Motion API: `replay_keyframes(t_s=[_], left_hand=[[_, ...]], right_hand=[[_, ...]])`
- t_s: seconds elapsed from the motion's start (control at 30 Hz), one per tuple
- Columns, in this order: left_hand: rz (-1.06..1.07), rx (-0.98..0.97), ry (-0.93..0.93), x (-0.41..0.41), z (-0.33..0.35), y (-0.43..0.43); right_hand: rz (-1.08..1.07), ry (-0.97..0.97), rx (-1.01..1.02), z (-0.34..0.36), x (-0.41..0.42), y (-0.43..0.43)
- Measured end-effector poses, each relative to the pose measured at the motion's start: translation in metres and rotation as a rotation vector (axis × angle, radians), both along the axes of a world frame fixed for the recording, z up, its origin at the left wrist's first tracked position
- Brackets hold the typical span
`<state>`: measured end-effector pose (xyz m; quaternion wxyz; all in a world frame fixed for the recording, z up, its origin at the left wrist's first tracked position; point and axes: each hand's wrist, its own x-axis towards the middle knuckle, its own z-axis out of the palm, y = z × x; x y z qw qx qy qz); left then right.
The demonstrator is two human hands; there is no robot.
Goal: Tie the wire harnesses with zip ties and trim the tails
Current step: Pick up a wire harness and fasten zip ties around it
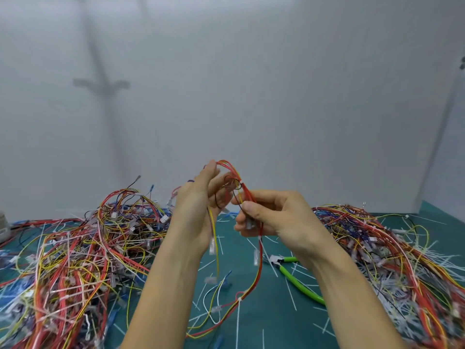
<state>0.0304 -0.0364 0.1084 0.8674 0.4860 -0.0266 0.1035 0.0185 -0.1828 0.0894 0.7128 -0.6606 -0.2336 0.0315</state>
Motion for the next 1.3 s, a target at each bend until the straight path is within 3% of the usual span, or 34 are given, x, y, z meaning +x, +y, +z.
replay_keyframes(t_s=[0.1, 0.3, 0.5, 0.73, 0.93, 1.17, 1.3], left_hand=[[-0.078, 0.130, 0.043, -0.002, 0.000, -0.005], [-0.050, 0.574, 0.077, -0.003, -0.004, -0.007], [-0.139, 0.740, 0.122, -0.007, -0.005, 0.007], [-0.176, 1.067, 0.130, -0.014, -0.006, 0.016], [-0.387, 1.003, -0.064, -0.016, -0.004, 0.004], [-0.134, 1.035, -0.226, -0.010, -0.012, -0.013], [-0.021, 0.959, -0.300, -0.005, -0.018, -0.023]], right_hand=[[-0.022, -0.027, -0.012, 0.000, 0.000, -0.001], [-0.046, -0.048, 0.041, 0.002, 0.000, -0.002], [-0.116, -0.034, 0.075, 0.000, 0.003, -0.005], [-0.209, -0.027, 0.161, 0.001, 0.006, -0.008], [-0.283, -0.079, 0.158, 0.001, 0.006, -0.007], [-0.312, -0.149, 0.131, 0.001, 0.009, -0.008], [-0.219, -0.148, 0.159, 0.001, 0.012, -0.011]])
